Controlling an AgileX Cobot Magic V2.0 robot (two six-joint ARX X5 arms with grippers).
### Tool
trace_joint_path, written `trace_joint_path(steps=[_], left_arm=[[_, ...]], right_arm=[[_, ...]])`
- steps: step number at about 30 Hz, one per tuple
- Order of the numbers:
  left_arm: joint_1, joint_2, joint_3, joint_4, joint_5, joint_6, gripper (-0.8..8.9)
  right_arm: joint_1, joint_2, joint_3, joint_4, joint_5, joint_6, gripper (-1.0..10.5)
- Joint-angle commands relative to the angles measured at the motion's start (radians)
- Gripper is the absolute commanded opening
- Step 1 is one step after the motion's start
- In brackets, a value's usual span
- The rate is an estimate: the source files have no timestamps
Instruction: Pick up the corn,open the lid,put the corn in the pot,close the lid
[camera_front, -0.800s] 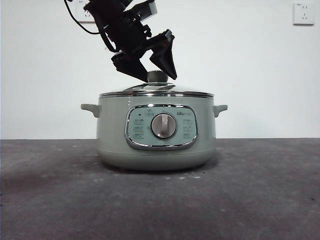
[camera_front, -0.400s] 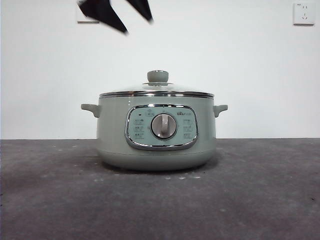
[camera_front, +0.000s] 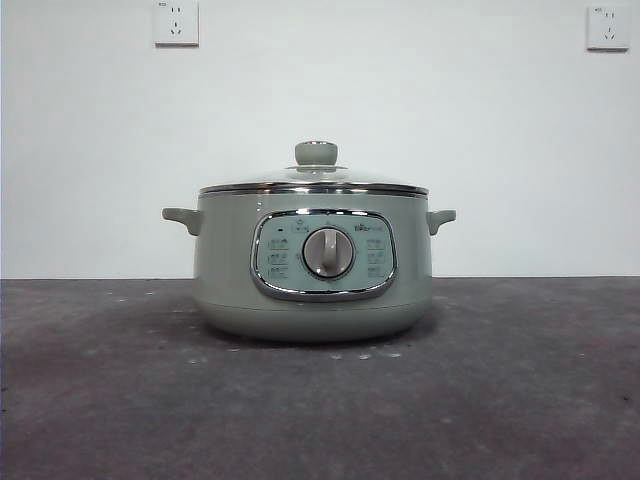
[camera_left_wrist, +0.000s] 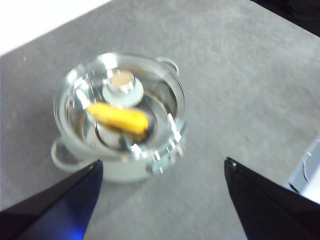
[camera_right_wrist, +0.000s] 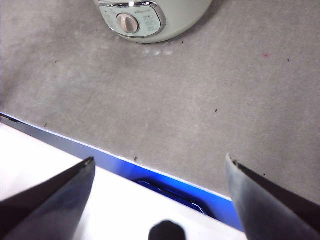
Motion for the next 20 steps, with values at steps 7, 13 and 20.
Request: trace_joint_path(steps=[7, 13, 20], left_arm=[[0.0, -0.078, 0.0, -0.1, 0.002, -0.014, 4.09], [0.0, -0.075, 0.0, -0.1, 0.002, -0.015, 3.26], [0.0, -0.072, 0.0, -0.1, 0.002, -0.018, -0.08]], right_arm=[[0.001, -0.004, -0.006, -0.025, 0.002, 0.005, 4.4], [0.001, -0.004, -0.006, -0.025, 0.001, 0.006, 3.4], [0.001, -0.004, -0.006, -0.025, 0.002, -0.019, -0.1]])
